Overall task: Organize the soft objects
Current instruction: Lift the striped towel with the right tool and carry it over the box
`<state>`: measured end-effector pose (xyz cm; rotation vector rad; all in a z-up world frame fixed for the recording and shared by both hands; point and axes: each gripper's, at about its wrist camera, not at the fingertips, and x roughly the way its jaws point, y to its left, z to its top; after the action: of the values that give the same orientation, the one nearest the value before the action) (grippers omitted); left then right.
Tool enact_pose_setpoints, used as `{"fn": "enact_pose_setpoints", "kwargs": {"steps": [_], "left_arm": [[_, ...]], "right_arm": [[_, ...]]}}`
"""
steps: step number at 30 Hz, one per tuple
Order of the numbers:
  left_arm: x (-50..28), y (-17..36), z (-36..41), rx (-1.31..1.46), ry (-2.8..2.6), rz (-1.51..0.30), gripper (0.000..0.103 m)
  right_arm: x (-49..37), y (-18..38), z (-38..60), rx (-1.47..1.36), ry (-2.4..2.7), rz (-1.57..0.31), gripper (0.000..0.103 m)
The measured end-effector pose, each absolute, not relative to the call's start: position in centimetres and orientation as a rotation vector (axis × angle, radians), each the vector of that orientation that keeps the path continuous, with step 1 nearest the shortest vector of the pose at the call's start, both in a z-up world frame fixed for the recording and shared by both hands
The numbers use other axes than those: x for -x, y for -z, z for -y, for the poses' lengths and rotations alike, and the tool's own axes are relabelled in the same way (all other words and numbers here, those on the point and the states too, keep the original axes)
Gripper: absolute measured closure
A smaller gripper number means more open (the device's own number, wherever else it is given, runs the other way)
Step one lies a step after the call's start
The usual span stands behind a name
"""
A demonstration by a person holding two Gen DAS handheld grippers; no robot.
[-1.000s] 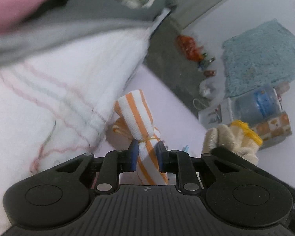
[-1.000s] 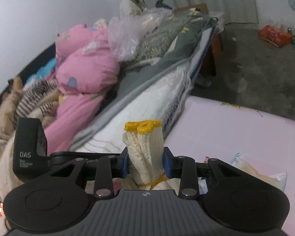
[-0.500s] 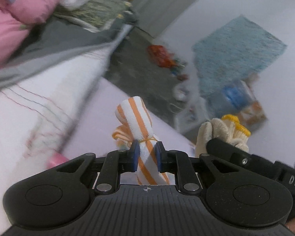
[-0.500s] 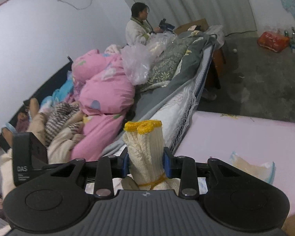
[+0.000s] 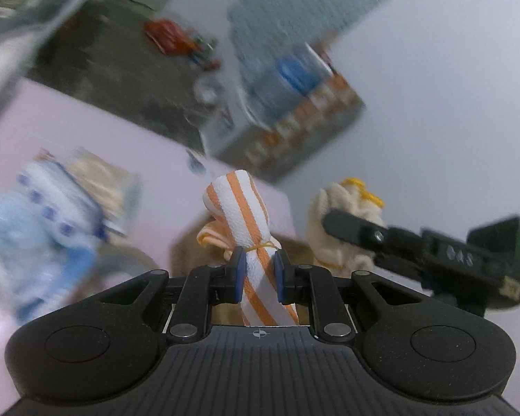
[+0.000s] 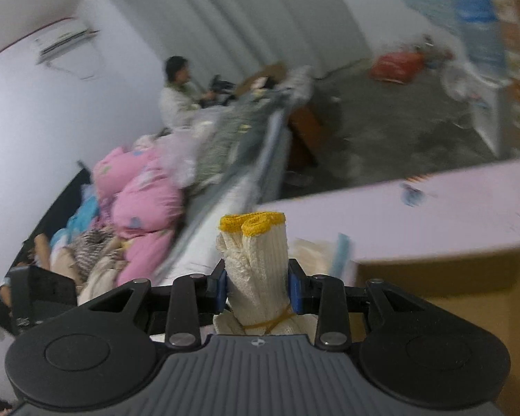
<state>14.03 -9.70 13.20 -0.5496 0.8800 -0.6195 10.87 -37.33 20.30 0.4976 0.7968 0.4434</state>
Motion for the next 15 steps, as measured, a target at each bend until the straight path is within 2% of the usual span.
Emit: {"fn": "enact_pose_setpoints", "kwargs": {"steps": [5, 10, 15], "left_arm": [[-14.3, -10.1, 15.2, 0.473, 0.672, -0.964, 0.087], [-15.7, -8.3, 19.5, 0.332, 0.621, -0.998, 0.087], [-17.4, -6.9, 23.4, 0.088, 0.477, -1.016, 0.087]], "right_arm": [[-10.6, -17.5, 42.3, -0.572, -0.318, -0.831, 0.094], [-12.8, -12.1, 43.9, -0.647, -0.191, -0.921, 0.094], [-15.3, -6.9, 44.6, -0.751, -0.133, -0.994, 0.094]]}}
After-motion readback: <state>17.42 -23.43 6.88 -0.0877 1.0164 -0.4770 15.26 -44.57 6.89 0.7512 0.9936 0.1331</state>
